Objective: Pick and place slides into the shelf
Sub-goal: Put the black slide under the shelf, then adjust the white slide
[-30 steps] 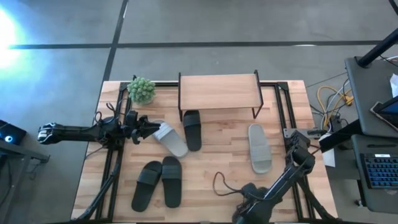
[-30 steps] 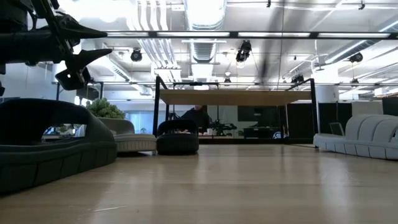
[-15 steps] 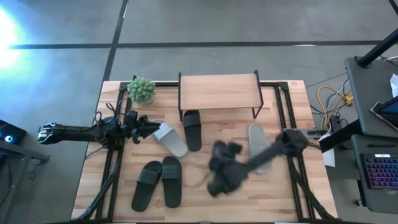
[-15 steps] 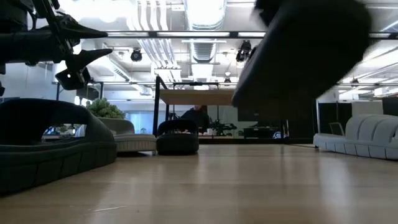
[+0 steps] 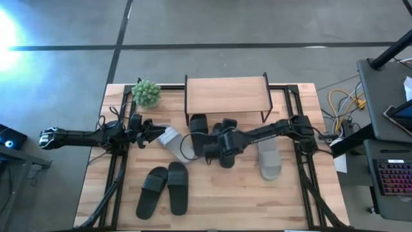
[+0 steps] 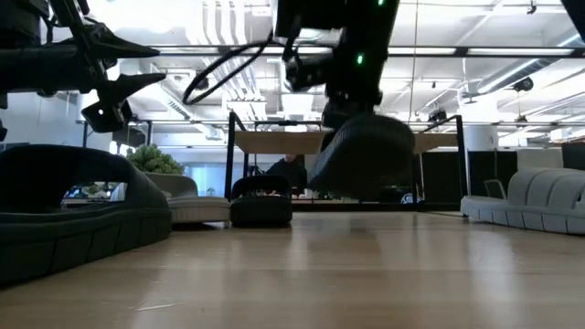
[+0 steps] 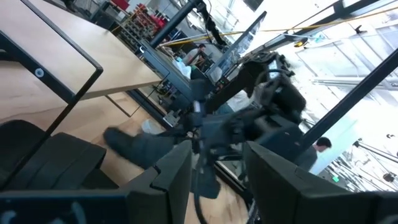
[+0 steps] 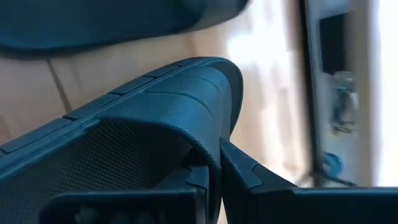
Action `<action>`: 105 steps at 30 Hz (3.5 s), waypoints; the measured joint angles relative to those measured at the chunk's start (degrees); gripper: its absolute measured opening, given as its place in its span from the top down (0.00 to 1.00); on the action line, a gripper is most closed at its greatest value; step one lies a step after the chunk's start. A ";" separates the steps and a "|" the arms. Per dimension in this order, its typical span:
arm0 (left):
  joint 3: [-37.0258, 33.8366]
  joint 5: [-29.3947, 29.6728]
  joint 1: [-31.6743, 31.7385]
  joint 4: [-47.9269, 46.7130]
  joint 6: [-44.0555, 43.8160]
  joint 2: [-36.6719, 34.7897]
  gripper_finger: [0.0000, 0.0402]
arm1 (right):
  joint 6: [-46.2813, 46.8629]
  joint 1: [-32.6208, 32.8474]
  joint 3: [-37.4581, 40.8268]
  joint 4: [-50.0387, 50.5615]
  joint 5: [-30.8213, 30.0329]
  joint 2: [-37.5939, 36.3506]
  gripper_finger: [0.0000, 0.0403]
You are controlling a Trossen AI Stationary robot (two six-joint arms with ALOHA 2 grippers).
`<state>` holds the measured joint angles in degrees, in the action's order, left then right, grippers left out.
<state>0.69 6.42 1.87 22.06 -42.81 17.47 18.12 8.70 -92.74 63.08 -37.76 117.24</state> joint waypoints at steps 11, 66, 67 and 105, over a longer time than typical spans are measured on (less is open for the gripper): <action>0.00 0.07 0.00 -0.04 0.02 0.01 0.67 | -7.47 -4.32 2.48 -10.31 0.48 1.04 0.97; -0.07 0.11 0.00 -0.28 0.00 0.81 0.67 | 22.96 5.43 14.84 -29.65 34.19 -5.52 0.97; -0.07 0.13 -0.02 -0.26 0.00 0.87 0.67 | 22.17 5.42 14.12 -29.50 33.88 -4.48 0.97; -0.09 -0.13 -0.01 -0.17 -0.36 2.32 0.67 | 36.94 4.83 12.00 -7.56 27.21 -7.57 0.97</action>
<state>0.60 6.29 1.86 21.89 -43.17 19.79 55.07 13.53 -80.74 55.51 -10.55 109.67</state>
